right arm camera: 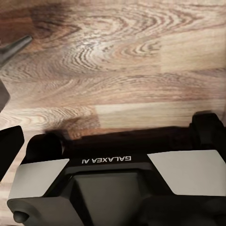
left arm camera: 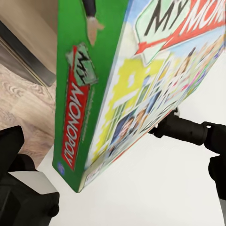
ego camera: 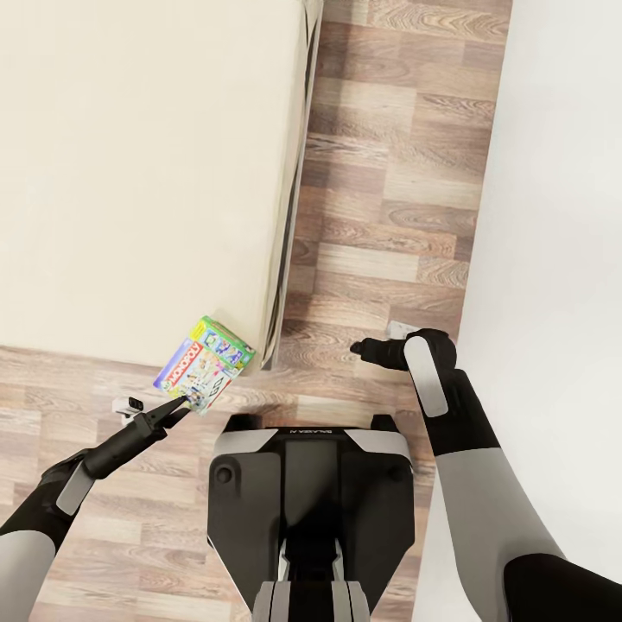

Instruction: Put all the toys in the child's room - the three board games (two on the bed and one on the table), the two jigsaw puzzles on the table, and the tennis ball on the table - inside the toy box on the table in the child's room.

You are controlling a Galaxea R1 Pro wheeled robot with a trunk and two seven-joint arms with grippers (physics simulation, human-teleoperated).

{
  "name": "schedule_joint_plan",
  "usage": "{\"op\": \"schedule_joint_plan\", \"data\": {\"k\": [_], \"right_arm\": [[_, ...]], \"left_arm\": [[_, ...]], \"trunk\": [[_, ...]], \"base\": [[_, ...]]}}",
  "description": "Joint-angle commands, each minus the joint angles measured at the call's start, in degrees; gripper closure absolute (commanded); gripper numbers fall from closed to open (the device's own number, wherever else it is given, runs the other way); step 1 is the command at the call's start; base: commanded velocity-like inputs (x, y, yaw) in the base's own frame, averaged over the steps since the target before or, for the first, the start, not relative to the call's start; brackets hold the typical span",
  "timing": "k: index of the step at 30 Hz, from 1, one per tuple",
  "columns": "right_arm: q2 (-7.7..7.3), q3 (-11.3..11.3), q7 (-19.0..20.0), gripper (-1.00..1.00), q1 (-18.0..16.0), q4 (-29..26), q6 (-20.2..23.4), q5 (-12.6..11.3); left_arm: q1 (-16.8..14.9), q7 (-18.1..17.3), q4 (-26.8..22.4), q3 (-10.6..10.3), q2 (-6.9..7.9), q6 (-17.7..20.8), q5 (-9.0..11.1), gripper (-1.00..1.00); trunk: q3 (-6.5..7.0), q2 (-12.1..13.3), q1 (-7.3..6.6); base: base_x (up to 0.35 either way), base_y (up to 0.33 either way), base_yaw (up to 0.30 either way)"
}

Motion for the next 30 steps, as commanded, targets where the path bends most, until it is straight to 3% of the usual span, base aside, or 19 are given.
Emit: {"op": "schedule_joint_plan", "data": {"k": [1, 30], "right_arm": [[0.00, 0.03, -0.60, -1.00, -0.02, -0.04, 0.12, -0.57], [0.00, 0.03, -0.60, -1.00, -0.01, -0.04, 0.12, -0.57]], "left_arm": [[-0.01, -0.16, 0.02, 0.01, 0.01, 0.60, 0.10, -1.00], [-0.01, -0.14, 0.01, 0.01, 0.01, 0.60, 0.10, -1.00]], "trunk": [[-0.03, -0.05, 0.03], [-0.03, -0.05, 0.03]], "base": [[0.098, 0.039, 0.000], [0.025, 0.027, 0.000]]}}
